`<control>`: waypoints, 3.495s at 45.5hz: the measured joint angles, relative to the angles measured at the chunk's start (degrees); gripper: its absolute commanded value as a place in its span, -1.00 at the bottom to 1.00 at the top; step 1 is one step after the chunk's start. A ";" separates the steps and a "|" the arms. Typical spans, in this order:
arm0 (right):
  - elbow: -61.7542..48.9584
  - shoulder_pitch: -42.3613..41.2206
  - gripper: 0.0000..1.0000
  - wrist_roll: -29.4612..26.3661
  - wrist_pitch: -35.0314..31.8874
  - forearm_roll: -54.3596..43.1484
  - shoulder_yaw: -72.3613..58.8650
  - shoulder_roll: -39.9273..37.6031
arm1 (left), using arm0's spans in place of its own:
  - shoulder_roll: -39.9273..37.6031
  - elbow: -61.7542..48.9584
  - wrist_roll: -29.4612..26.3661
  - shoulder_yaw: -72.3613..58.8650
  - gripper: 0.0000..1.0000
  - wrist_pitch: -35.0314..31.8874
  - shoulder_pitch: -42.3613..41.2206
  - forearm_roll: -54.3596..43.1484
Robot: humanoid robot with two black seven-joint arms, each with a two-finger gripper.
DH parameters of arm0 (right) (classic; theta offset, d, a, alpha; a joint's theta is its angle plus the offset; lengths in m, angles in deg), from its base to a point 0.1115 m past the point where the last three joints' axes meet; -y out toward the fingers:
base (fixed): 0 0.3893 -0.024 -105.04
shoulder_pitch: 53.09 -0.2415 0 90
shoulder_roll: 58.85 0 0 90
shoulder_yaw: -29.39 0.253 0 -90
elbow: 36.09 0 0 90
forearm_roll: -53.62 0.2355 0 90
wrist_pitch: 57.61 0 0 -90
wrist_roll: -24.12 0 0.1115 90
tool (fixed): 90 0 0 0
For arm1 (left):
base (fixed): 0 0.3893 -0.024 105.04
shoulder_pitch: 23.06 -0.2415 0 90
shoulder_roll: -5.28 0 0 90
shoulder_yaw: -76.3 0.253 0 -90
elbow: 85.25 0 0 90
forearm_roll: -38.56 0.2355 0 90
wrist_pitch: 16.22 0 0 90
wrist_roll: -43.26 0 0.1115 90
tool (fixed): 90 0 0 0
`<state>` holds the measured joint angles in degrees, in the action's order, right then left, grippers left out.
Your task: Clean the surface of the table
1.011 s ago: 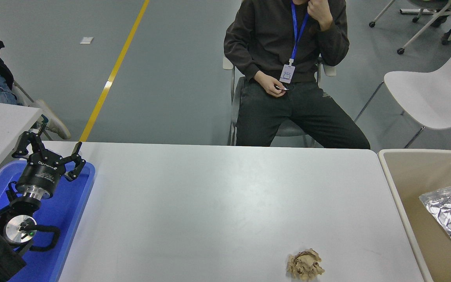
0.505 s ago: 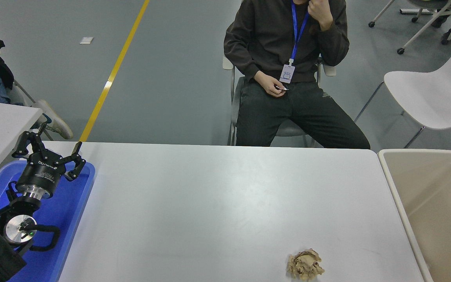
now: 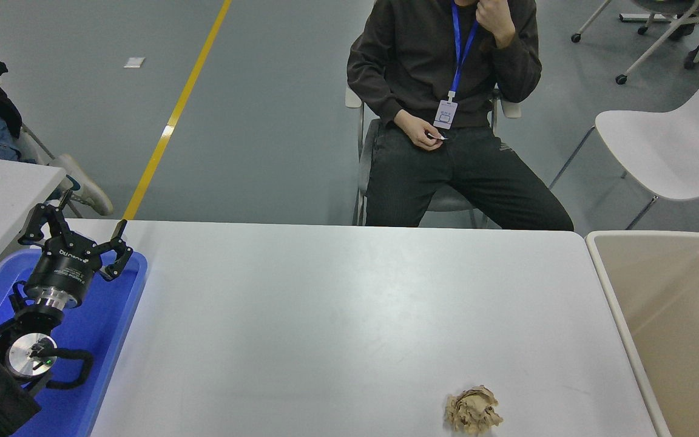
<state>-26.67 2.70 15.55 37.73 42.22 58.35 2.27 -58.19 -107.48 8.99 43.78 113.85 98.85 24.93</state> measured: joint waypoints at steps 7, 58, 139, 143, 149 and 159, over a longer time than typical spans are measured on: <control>5.80 0.31 1.00 0.36 -0.09 0.03 12.52 -1.74 | 0.00 0.00 0.00 0.00 1.00 0.00 0.00 0.00; 47.09 17.34 1.00 11.19 -19.81 -15.06 51.10 -2.17 | 0.01 0.00 -0.01 0.00 1.00 0.00 0.00 0.00; 38.32 12.39 1.00 31.84 -10.52 -13.10 36.01 13.44 | 0.01 0.00 -0.01 0.00 1.00 0.00 0.00 0.01; 39.19 12.39 1.00 30.95 -10.30 -13.01 35.73 12.99 | 0.01 0.00 -0.01 0.00 1.00 0.00 0.00 0.01; 42.26 12.60 1.00 28.57 -8.57 -12.88 34.52 11.49 | 0.01 0.00 -0.01 0.00 1.00 0.00 0.00 0.00; 49.65 12.09 1.00 23.53 -4.90 -12.28 29.54 5.56 | 0.01 0.00 -0.01 0.00 1.00 0.00 0.00 0.00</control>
<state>22.99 14.79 39.08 32.83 29.93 87.88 7.83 -58.18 -107.49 8.99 43.78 113.85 98.85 24.93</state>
